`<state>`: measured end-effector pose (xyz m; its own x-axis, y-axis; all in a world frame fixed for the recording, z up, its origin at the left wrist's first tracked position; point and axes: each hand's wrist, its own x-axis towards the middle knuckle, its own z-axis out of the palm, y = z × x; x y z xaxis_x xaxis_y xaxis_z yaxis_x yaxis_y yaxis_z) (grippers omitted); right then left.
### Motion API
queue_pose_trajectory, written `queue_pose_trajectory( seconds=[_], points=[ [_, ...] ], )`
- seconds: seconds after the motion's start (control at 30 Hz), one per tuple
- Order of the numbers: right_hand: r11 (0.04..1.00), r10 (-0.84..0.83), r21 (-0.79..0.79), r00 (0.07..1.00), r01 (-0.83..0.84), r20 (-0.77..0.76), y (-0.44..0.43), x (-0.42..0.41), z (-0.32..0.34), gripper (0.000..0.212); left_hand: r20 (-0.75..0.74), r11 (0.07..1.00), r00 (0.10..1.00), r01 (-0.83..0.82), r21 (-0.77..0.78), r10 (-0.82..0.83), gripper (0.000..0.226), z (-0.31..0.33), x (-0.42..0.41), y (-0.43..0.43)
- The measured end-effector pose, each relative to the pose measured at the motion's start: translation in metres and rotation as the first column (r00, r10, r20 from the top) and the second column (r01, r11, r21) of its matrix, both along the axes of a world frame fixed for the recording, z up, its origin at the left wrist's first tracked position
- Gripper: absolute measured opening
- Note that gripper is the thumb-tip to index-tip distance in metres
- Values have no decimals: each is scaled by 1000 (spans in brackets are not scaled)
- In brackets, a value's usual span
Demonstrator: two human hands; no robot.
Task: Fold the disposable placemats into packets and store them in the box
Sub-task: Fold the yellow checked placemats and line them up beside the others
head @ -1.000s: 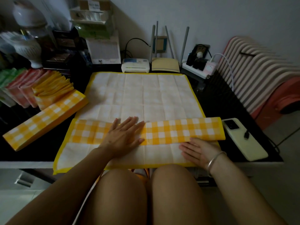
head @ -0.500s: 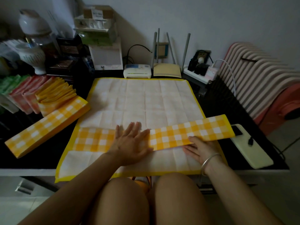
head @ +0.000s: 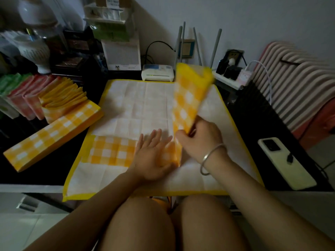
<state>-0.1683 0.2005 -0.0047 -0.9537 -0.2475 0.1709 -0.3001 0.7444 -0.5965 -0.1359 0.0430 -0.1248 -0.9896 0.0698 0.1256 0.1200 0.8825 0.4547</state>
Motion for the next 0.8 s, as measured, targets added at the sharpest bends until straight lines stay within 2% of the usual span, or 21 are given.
queue_pose_trajectory(
  seconds=[0.03, 0.07, 0.1, 0.17, 0.23, 0.3, 0.33, 0.4, 0.47, 0.53, 0.6, 0.67, 0.73, 0.8],
  points=[
    [992, 61, 117, 996, -54, -61, -12, 4, 6, 26, -61, 987, 998, 6, 163, 4, 80, 3, 2, -3],
    [972, 126, 209, 987, -103, -103, -24, 8, 10, 25, -151, 965, 988, 8, 263, 33, 69, 5, 4, -8],
    [948, 188, 284, 974, -144, -131, -36, 11, 12, 24, -281, 966, 957, -3, 260, 79, 56, 7, 8, -14],
    [892, 288, 400, 947, -211, -143, -59, 16, 7, 28, -498, 991, 858, -129, 29, 126, 33, 14, 18, -28],
    [835, 358, 485, 926, -258, -122, -78, 19, -1, 32, -554, 946, 820, -277, -167, 142, 23, 15, 31, -46],
    [783, 414, 554, 902, -283, -123, -90, 19, -13, 31, -508, 900, 821, -398, -177, 262, 21, 8, 46, -65],
    [750, 450, 590, 884, -299, -125, -96, 19, -20, 29, -455, 883, 812, -458, -105, 366, 19, 2, 54, -77],
    [672, 527, 665, 841, -327, -120, -102, 19, -33, 30, -291, 824, 771, -535, 188, 567, 18, 2, 69, -95],
    [609, 581, 715, 806, -343, -108, -107, 20, -43, 36, -121, 682, 722, -567, 462, 682, 14, 2, 77, -113],
    [565, 617, 748, 781, -348, -102, -109, 21, -50, 41, 21, 500, 668, -577, 646, 744, 13, 6, 76, -128],
    [550, 639, 749, 764, -369, -93, -110, 20, -53, 39, 136, 350, 608, -610, 711, 782, 26, 10, 74, -135],
    [537, 653, 734, 756, -416, -49, -107, 18, -54, 38, 220, 251, 589, -611, 751, 777, 37, 13, 74, -136],
    [509, 663, 715, 748, -480, 30, -103, 16, -54, 44, 243, 231, 609, -594, 770, 755, 47, 17, 73, -135],
    [480, 670, 702, 736, -527, 94, -98, 14, -54, 40, 231, 285, 633, -604, 744, 739, 47, 20, 72, -134]
  ],
)
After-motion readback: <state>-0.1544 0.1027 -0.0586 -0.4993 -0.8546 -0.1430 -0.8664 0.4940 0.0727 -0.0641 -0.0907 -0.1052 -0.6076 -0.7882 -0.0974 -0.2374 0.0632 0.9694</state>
